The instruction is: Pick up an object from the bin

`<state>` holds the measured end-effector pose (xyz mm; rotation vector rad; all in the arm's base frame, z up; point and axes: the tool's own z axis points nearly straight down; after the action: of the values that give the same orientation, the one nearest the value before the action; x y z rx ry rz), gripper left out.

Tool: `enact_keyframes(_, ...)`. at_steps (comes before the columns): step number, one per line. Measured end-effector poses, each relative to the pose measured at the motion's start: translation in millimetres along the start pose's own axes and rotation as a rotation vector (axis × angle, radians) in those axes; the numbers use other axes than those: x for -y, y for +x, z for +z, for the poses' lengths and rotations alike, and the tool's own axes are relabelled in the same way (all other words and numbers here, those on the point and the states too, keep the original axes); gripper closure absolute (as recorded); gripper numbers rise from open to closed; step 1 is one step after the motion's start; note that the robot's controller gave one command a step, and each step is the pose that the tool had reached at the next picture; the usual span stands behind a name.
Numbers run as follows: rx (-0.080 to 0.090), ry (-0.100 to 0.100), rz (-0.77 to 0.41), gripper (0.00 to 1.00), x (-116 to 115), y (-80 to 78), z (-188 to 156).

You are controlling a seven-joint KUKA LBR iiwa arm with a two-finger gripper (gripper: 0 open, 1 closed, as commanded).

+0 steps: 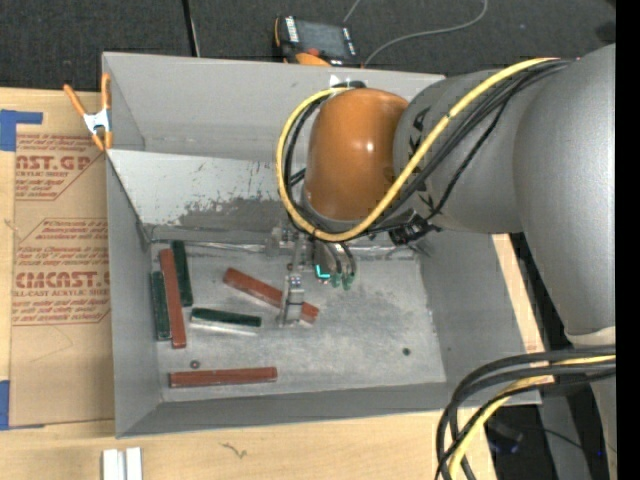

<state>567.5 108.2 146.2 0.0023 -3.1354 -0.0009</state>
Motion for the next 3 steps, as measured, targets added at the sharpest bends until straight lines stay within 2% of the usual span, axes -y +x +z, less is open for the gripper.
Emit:
enact_keyframes(1,0.000,0.000,-0.013,0.00,-12.7,-12.0,79.3)
enact_keyframes(2,0.010,-0.001,-0.011,1.00,-12.4,-15.3,72.3)
enact_keyframes(3,0.011,-0.002,-0.011,0.00,-12.2,-14.9,73.9)
